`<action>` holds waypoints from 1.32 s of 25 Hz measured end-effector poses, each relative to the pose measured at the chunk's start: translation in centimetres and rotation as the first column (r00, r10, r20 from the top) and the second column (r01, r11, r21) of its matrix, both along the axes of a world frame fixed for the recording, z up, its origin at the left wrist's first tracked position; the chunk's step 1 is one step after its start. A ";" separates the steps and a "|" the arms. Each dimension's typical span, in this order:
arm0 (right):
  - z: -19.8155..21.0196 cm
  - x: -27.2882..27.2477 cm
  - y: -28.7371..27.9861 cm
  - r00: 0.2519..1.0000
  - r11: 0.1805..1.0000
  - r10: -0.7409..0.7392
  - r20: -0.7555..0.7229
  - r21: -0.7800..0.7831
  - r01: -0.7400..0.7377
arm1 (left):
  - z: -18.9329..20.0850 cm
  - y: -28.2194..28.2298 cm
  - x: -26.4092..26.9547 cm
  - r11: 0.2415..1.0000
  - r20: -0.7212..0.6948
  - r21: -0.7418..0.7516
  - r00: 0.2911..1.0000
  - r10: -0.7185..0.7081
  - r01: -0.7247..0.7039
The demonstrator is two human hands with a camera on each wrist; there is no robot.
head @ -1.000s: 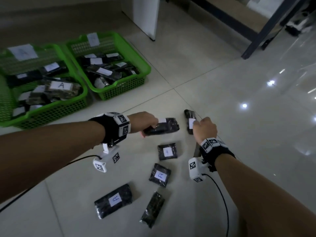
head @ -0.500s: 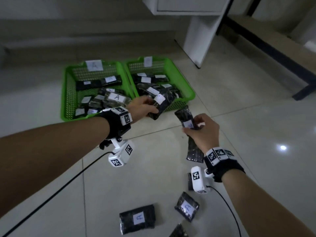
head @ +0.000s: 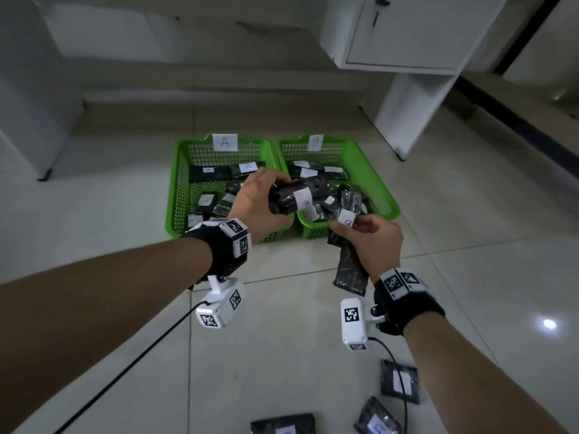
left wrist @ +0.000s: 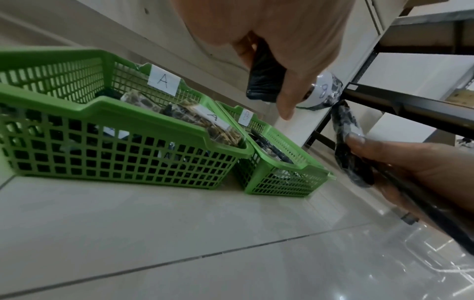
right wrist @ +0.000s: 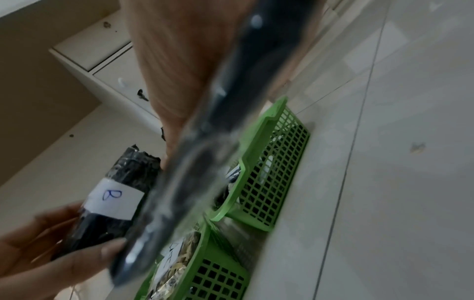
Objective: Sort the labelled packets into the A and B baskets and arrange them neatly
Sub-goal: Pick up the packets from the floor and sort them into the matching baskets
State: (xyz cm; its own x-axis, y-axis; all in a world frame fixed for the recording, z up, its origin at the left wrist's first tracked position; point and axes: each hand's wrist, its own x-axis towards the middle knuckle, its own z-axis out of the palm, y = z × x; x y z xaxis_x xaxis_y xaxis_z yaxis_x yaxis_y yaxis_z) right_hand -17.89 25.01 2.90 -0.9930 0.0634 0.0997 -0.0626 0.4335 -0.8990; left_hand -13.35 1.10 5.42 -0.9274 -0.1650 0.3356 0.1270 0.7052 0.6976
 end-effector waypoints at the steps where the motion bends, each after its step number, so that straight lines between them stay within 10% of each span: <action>1: 0.1 -0.2 -0.7 1.000 1.000 0.018 0.003 0.007 -0.018 | -0.2 -0.4 0.0 0.999 0.025 0.023 0.999 0.026 -0.027; 10: 0.6 -7.0 -4.4 0.986 0.995 0.039 0.160 0.087 -0.054 | 0.6 -4.9 -1.8 0.973 0.222 0.065 0.954 0.203 -0.223; 19: 0.6 -16.4 3.8 0.885 0.974 -0.016 0.466 0.208 -0.092 | -1.6 6.0 -10.9 0.955 0.353 -0.078 0.888 0.296 -0.287; 33: -0.5 -21.5 5.6 0.961 0.996 0.050 0.271 -0.086 -0.028 | -0.7 13.3 -15.6 0.806 0.534 -0.584 0.703 0.469 -0.095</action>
State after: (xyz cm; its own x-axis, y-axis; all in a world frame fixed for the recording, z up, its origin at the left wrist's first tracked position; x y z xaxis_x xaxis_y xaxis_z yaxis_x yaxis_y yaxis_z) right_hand -39.42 30.59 2.36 -0.9837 0.0210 -0.1785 0.1739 0.3613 -0.9161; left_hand -28.95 14.45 4.74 -0.8731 -0.4474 -0.1936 -0.4689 0.8794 0.0825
